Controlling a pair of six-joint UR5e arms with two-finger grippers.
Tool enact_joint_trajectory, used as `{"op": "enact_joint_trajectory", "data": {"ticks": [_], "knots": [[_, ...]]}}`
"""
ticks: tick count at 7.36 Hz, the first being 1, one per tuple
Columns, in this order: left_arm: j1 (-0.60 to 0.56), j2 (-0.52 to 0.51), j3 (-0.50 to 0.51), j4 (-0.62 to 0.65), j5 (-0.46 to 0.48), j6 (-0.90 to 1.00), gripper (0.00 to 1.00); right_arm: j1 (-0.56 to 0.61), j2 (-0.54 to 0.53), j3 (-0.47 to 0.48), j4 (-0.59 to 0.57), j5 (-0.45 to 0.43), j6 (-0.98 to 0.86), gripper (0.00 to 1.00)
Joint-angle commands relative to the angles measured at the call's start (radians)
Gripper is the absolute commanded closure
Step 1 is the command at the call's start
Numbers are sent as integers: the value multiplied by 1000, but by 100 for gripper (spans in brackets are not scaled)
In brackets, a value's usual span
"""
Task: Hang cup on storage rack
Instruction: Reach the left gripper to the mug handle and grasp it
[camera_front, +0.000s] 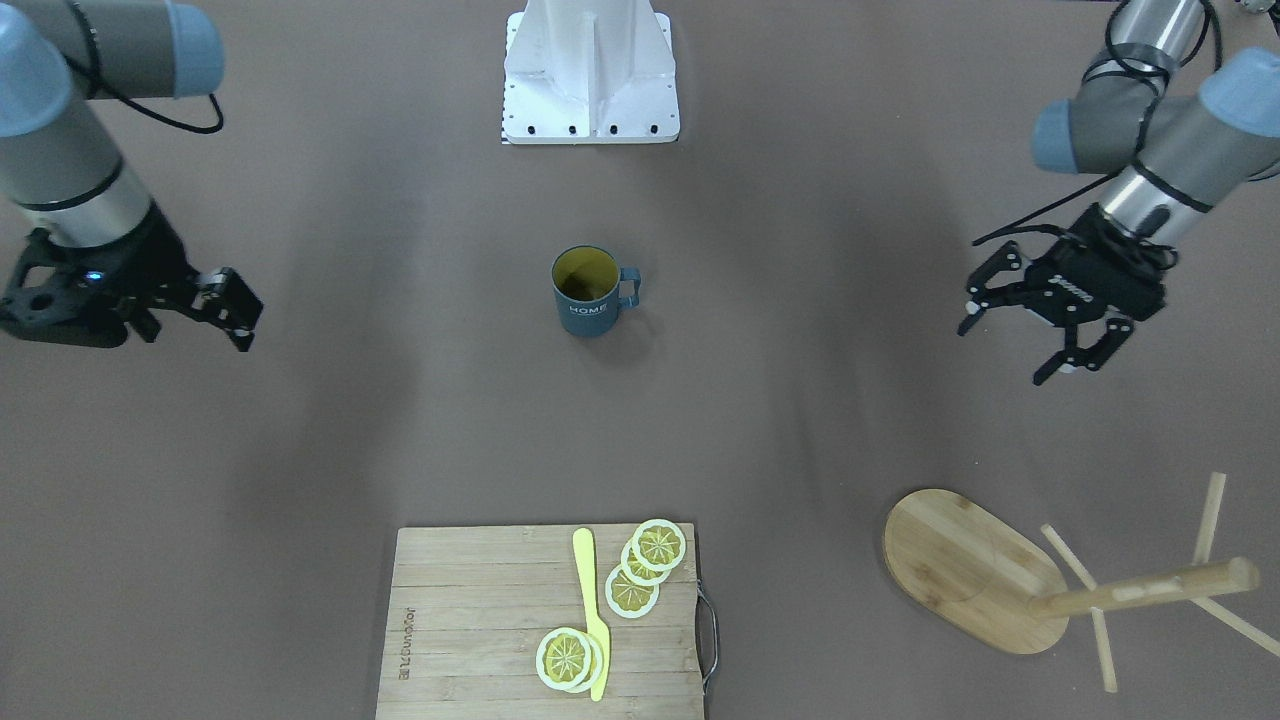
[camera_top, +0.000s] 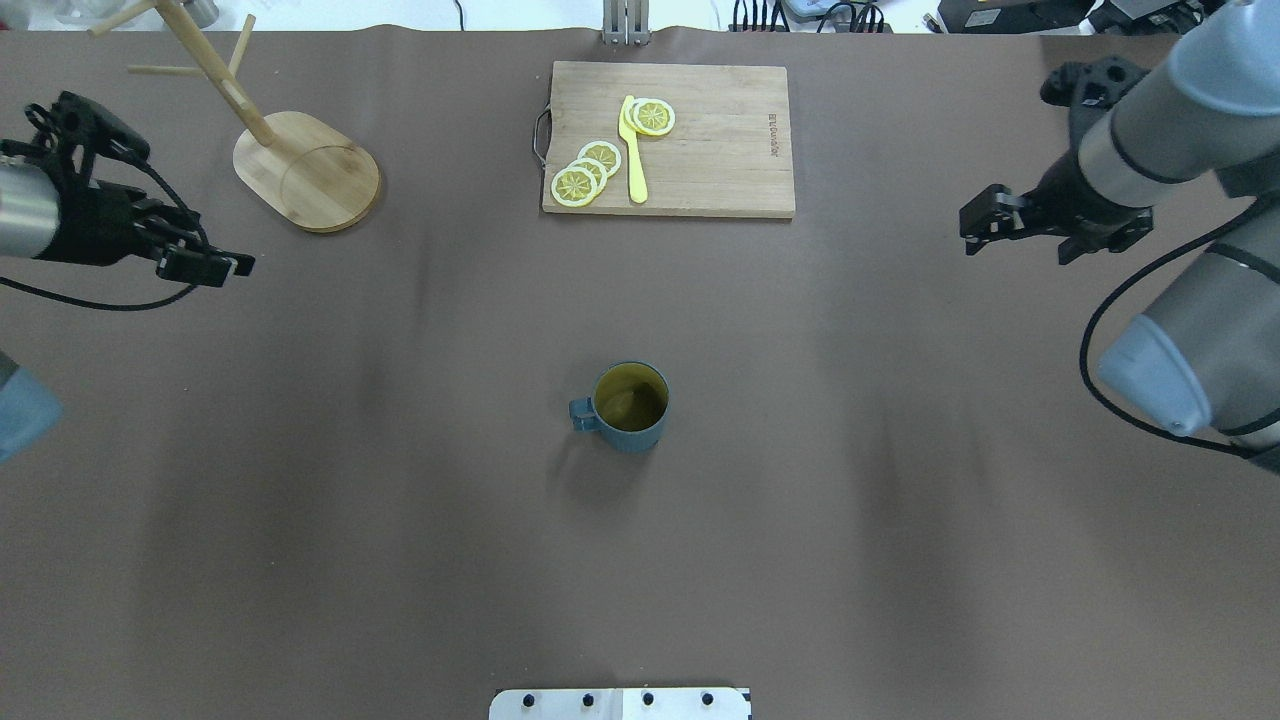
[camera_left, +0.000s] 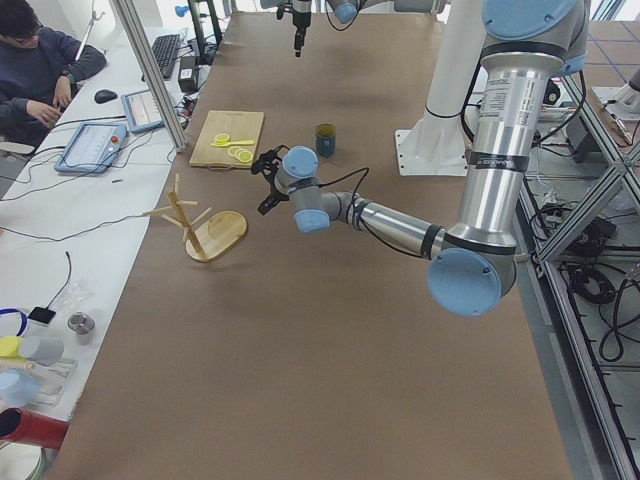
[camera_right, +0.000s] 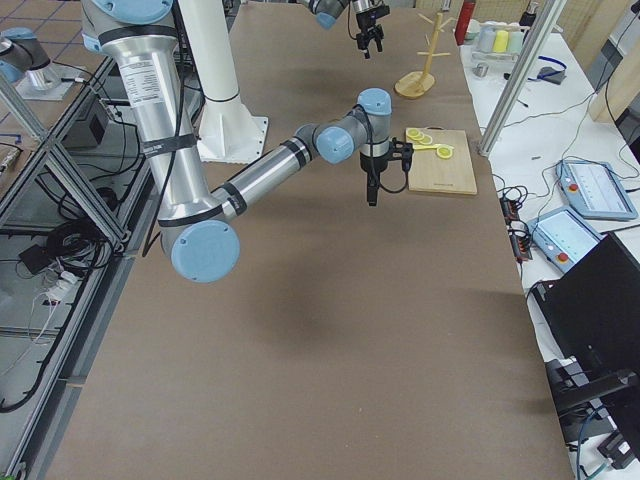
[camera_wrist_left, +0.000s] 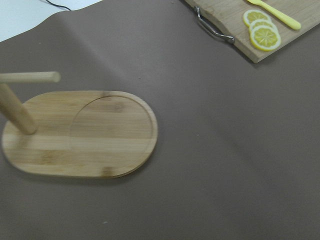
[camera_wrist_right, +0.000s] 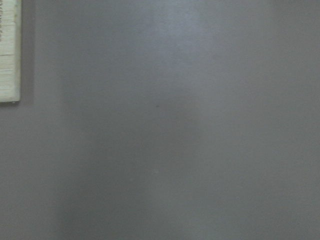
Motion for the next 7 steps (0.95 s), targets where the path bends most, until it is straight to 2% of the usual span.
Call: {"op": "enact_joint_trajectory", "data": {"ticks": [1,4,5,6,7], "knots": [[174,-33,-29,-14,175,-90,1,169,-106,-41,18,92,-297,0],[407,-95,-41,-28,453,-239,1,341,-180,-126,18,182,-605,0],[502,-126,-40,-26,602,-265,1,376,-195,-161,20,190,-691,0],[581,-148,-35,-23,709,-270,1,404,-199,-188,20,201,-734,0],[606,-158,-28,-22,722,-270,1,424,-203,-201,20,203,-760,0]]}}
